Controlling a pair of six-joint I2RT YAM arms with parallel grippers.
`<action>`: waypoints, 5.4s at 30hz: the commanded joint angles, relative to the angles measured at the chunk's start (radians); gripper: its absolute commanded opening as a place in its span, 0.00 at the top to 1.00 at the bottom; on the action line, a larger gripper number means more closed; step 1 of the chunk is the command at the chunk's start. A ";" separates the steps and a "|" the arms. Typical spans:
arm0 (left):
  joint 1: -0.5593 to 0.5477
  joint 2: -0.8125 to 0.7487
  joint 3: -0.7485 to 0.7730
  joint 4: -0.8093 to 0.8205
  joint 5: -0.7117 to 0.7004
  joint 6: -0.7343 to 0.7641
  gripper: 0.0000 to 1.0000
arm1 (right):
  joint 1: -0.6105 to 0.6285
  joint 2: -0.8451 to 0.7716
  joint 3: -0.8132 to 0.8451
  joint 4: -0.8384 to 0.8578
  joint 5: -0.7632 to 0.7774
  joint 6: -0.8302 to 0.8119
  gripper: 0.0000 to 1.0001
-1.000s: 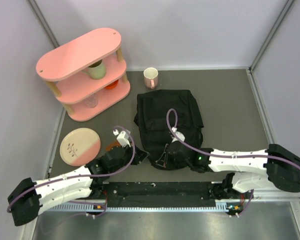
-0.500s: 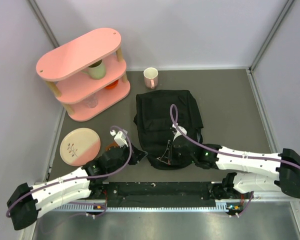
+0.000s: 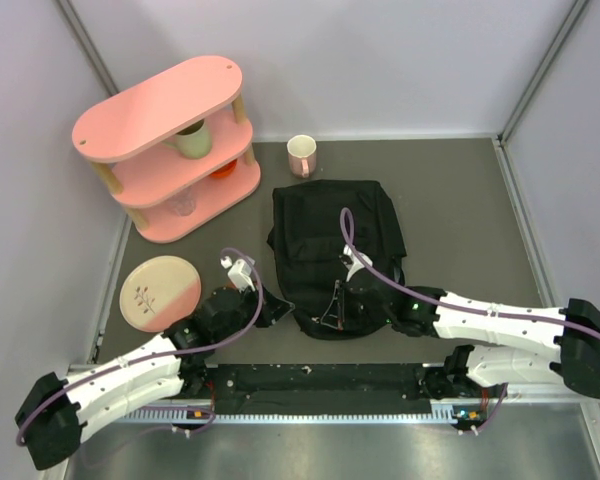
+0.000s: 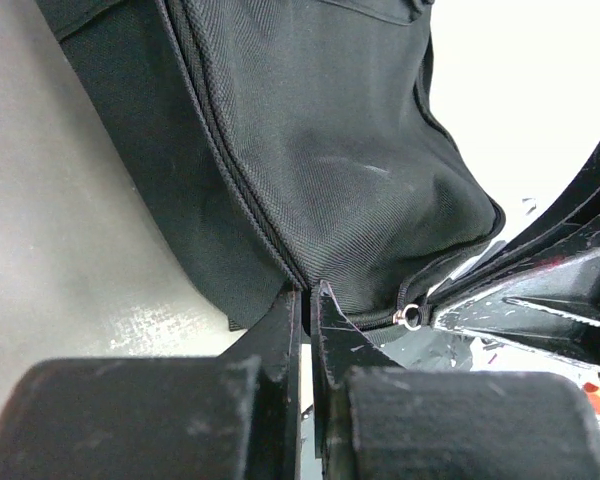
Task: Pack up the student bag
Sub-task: Zip the student bag at the center of the board.
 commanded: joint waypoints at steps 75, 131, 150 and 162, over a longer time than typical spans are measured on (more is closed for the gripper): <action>-0.029 0.224 -0.143 0.364 0.148 -0.139 0.66 | 0.023 0.214 -0.055 0.167 0.230 0.325 0.61; -0.038 -0.006 -0.212 0.237 -0.066 -0.013 1.00 | 0.120 -0.081 -0.052 -0.096 0.601 0.271 1.00; -0.030 -0.145 -0.186 0.027 -0.191 -0.027 1.00 | 0.112 -0.325 -0.125 -0.288 0.683 0.303 1.00; -0.020 -0.241 -0.035 -0.215 -0.151 0.025 0.19 | 0.069 -0.378 -0.165 -0.276 0.646 0.225 1.00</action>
